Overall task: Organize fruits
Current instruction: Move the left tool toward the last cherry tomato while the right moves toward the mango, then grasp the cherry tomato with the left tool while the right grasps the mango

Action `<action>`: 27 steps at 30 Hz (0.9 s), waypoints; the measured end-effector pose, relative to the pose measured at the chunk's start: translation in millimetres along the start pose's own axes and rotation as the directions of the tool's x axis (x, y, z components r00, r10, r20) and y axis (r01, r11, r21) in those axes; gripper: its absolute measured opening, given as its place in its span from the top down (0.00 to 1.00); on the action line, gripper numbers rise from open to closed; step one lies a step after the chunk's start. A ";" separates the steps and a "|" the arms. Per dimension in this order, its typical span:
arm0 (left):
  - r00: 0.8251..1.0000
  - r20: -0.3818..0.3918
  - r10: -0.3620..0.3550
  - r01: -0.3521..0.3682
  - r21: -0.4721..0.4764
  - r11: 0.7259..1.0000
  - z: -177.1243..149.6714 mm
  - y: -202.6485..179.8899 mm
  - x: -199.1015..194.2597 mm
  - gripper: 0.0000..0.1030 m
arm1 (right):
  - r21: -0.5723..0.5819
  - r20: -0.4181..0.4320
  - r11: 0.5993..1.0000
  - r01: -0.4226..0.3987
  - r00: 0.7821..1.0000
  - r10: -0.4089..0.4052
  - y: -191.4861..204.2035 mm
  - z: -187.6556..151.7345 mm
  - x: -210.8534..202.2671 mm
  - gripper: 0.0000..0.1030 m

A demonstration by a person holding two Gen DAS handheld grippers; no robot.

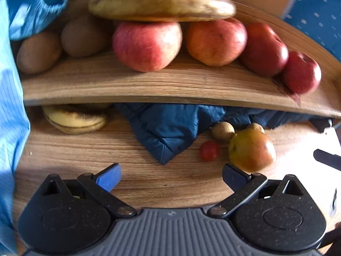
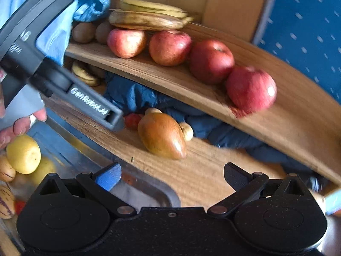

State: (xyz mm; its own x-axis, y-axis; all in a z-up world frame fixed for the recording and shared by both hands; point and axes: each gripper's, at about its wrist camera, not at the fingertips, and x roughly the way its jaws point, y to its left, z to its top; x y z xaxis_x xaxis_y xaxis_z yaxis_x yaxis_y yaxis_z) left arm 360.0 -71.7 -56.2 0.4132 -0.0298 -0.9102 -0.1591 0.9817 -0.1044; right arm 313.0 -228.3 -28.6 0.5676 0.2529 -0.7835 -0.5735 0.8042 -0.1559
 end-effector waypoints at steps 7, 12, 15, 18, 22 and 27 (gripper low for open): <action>0.998 -0.020 -0.066 0.063 -0.114 0.991 2.4 8.9 8.0 0.01 | -0.033 0.004 0.999 -0.014 1.000 0.014 0.4 11.3 24.3 0.05; 0.994 -0.017 -0.112 0.107 -0.195 0.975 3.6 17.4 12.2 0.04 | -0.017 0.008 1.000 -0.025 1.000 0.025 -0.3 13.9 34.0 0.12; 0.992 -0.007 -0.127 0.123 -0.206 0.971 4.5 20.4 12.8 0.10 | 0.006 0.007 1.000 -0.028 1.000 0.028 -1.2 15.3 38.3 0.20; 0.991 -0.001 -0.133 0.131 -0.203 0.970 6.6 19.2 10.8 0.16 | 0.011 0.011 0.999 -0.032 0.999 0.032 -0.4 15.1 41.2 0.25; 0.989 -0.001 -0.145 0.141 -0.213 0.967 8.7 17.0 9.9 0.23 | -0.003 0.020 0.999 -0.035 0.999 0.035 4.0 15.9 45.7 0.42; 0.989 0.006 -0.148 0.146 -0.220 0.965 11.4 18.3 5.7 0.31 | -0.009 0.019 0.999 -0.032 0.999 0.032 10.1 15.2 51.2 0.47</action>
State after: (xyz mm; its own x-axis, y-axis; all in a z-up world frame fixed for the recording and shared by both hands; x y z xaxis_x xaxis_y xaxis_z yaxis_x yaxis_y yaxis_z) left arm 369.7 -51.8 -58.7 0.4374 -0.1738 -0.8823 -0.2904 0.9013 -0.3214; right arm 345.2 -199.1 -61.1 0.5600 0.2889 -0.7765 -0.5970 0.7906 -0.1364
